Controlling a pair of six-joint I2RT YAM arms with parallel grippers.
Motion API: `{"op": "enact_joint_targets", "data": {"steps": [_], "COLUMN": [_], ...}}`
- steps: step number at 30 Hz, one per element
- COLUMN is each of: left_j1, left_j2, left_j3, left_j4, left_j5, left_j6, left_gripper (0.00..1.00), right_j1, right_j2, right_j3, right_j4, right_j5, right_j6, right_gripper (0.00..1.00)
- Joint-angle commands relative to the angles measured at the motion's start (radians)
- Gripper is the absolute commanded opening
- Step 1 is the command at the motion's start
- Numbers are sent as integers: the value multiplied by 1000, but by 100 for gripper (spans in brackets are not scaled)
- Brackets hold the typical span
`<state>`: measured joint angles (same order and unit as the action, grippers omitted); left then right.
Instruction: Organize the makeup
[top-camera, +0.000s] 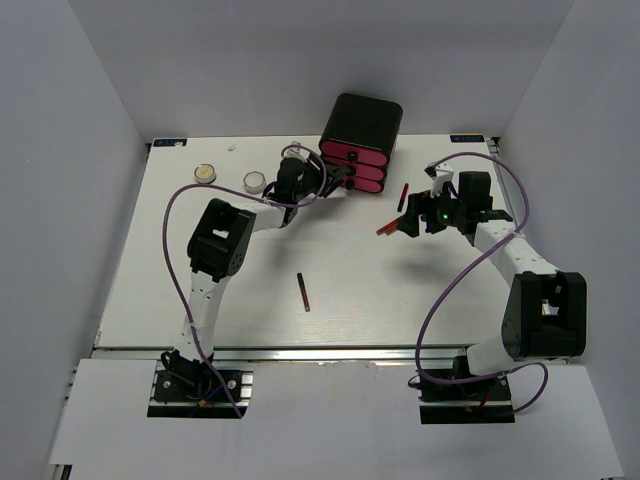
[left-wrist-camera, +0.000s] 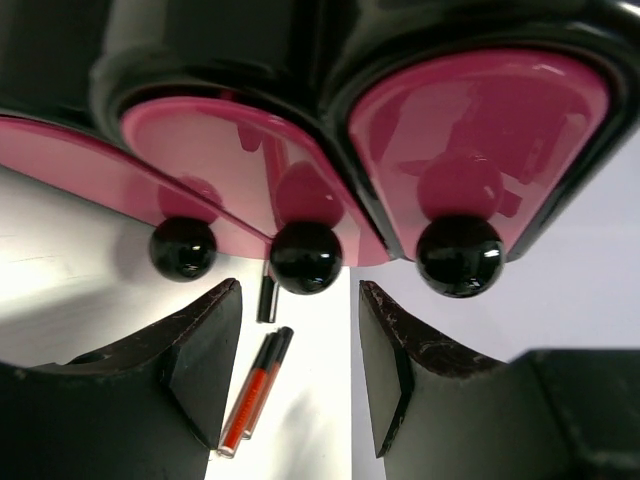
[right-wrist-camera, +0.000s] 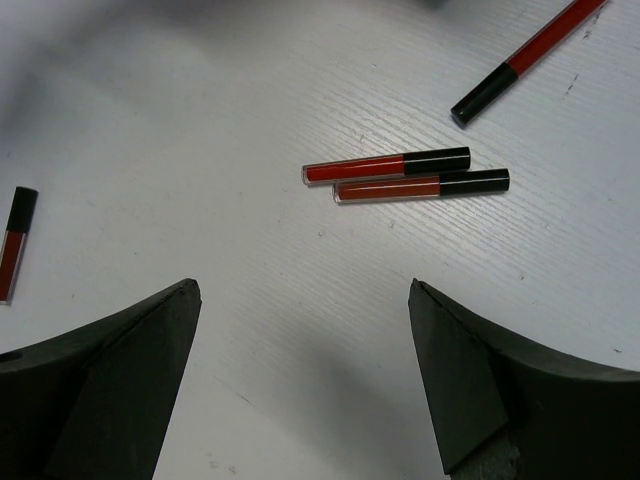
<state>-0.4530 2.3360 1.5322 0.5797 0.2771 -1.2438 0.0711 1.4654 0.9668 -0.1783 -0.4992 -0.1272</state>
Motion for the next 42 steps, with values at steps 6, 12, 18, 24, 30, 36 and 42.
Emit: {"op": "enact_joint_targets", "data": {"steps": [6, 12, 18, 24, 30, 36, 42], "left_j1": [-15, -23, -26, -30, -33, -32, -35], "left_j2": [36, 59, 63, 66, 71, 66, -1], "left_j3": [65, 86, 85, 95, 106, 94, -6], "left_j4": [14, -4, -1, 25, 25, 32, 59], "left_j5": [16, -9, -52, -75, -87, -90, -79], "left_j6": [-17, -19, -28, -45, -52, -60, -33], "left_gripper": [60, 60, 57, 57, 46, 32, 23], "right_j1": [-11, -14, -14, -14, -16, -16, -16], "right_j2": [3, 4, 3, 1, 1, 1, 1], "right_j3": [35, 35, 35, 33, 30, 32, 27], "right_j4": [11, 10, 11, 10, 11, 11, 5], "right_j5": [-1, -2, -7, -9, -13, -16, -21], "right_j6": [-2, -2, 1, 1, 5, 6, 8], "right_gripper": [89, 89, 89, 89, 89, 89, 89]}}
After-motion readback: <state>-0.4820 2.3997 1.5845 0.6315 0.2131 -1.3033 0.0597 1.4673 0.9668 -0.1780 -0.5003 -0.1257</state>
